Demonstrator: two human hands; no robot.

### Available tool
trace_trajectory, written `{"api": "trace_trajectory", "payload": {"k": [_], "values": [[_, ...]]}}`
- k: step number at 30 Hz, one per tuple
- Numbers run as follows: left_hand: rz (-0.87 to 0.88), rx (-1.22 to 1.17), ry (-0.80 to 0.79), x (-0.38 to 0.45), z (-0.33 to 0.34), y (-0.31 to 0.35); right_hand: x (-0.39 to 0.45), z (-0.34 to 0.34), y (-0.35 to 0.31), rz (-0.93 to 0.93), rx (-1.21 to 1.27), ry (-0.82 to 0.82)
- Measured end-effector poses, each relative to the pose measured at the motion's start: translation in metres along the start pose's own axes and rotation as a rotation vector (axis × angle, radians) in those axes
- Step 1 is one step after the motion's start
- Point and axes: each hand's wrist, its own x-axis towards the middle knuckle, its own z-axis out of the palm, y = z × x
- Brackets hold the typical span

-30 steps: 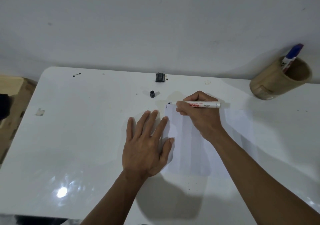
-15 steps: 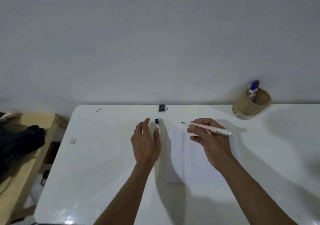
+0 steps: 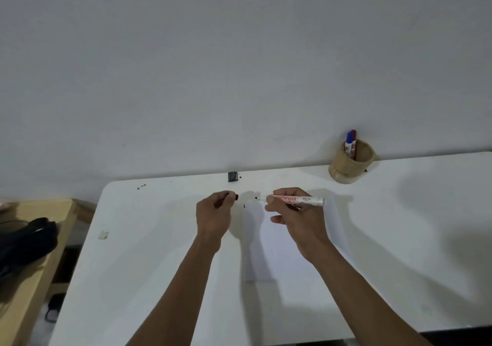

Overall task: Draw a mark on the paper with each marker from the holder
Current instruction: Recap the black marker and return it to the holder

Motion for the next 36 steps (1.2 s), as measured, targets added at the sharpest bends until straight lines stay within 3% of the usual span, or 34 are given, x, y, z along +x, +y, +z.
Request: {"api": "trace_trajectory", "payload": {"k": [3,10,28,33,36], "values": [[-0.068,-0.287,-0.148,-0.027,-0.010,0.021,-0.011,0.010,-0.014,-0.084,-0.013,-0.023],[-0.174,-0.524,-0.269,-0.060,-0.019,0.034,-0.028,0.026,-0.018,-0.153,-0.051,-0.015],[-0.064,-0.393,-0.325,-0.077,-0.007,0.029,-0.045,0.019,-0.008,-0.072,0.128,0.068],[-0.017,-0.342,-0.341,-0.076,0.005,0.032,-0.043,0.000,-0.016,0.000,0.204,0.026],[0.003,-0.388,-0.313,-0.072,0.016,0.041,-0.037,-0.031,-0.030,-0.006,0.247,0.082]]}}
